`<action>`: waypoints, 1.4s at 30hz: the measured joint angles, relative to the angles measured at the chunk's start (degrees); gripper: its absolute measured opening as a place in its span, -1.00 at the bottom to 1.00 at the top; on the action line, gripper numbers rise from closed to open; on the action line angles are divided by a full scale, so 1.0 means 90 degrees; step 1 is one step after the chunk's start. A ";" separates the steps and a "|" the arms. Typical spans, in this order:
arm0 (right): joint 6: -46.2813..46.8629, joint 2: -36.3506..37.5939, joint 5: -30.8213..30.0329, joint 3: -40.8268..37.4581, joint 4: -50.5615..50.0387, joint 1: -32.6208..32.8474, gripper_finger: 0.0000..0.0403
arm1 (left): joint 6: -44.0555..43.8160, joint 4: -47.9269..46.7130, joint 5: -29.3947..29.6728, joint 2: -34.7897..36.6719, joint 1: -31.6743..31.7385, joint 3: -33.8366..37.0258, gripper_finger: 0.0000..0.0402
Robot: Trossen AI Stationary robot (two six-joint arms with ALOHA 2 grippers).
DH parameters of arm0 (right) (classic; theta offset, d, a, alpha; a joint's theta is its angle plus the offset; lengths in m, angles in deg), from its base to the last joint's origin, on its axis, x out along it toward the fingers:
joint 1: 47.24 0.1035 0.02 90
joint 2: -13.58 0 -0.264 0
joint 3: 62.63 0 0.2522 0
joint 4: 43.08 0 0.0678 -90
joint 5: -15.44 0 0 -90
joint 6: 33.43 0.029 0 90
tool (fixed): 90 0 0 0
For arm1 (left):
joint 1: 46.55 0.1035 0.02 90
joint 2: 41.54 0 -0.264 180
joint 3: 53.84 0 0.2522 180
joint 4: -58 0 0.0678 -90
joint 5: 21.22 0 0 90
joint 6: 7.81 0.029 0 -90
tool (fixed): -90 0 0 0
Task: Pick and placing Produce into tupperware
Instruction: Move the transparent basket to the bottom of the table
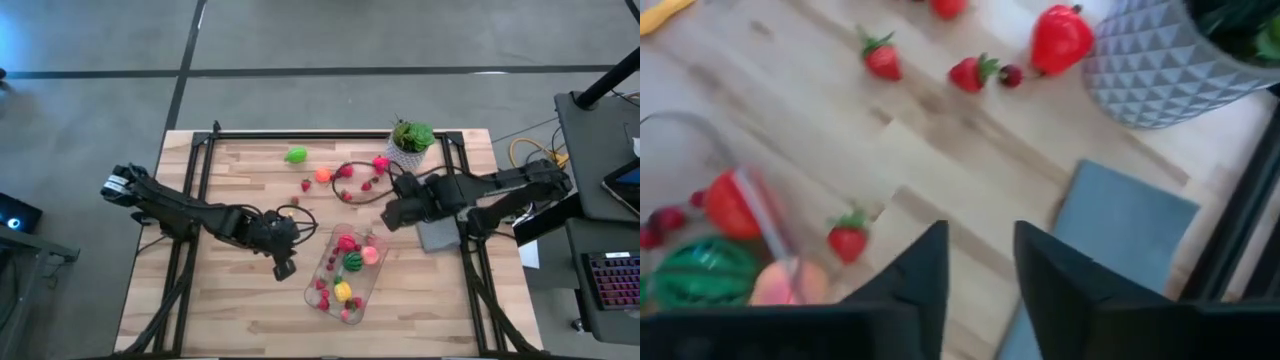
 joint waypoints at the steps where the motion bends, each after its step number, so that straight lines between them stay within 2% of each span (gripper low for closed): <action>1: -0.0089 0.0000 0.0002 -0.0005 0.0017 -0.0138 -0.58 | 0.0080 -0.0162 0.0000 -0.0003 0.0006 0.0018 -0.71; 5: -0.0480 0.0000 0.0232 -0.0079 0.0313 -0.0699 -0.84 | 0.0451 -0.0610 0.0006 -0.0003 0.0044 0.0064 -0.94; 7: -0.0686 0.0002 0.0370 -0.0151 0.0506 -0.0944 -0.93 | 0.0506 -0.0845 0.0037 -0.0003 0.0077 0.0064 -0.98; 15: -0.0865 -0.0055 0.1565 -0.1130 0.2260 -0.1529 -0.96 | 0.0546 -0.1686 0.0662 -0.0003 0.0129 0.0066 -0.99; 23: -0.0659 -0.0770 0.2373 -0.1692 0.3580 -0.1282 -0.96 | 0.0672 -0.1828 0.0842 -0.0003 0.0129 0.0071 -1.00; 30: -0.1158 -0.1385 0.2867 -0.1184 0.3832 -0.0756 -0.96 | 0.0723 -0.1824 0.0844 -0.0003 0.0143 0.0071 -1.00; 36: -0.2294 -0.1909 0.4424 -0.0598 0.4271 -0.0318 -0.96 | 0.0726 -0.1822 0.0850 -0.0003 0.0162 0.0071 -1.00; 38: -0.2468 -0.2006 0.4186 -0.0384 0.4208 -0.0172 -0.96 | 0.0728 -0.1821 0.0861 -0.0003 0.0168 0.0071 -1.00; 42: -0.2031 -0.2012 0.2303 -0.0088 0.2986 -0.0113 -0.96 | 0.0714 -0.1819 0.0861 -0.0003 0.0168 0.0073 -1.00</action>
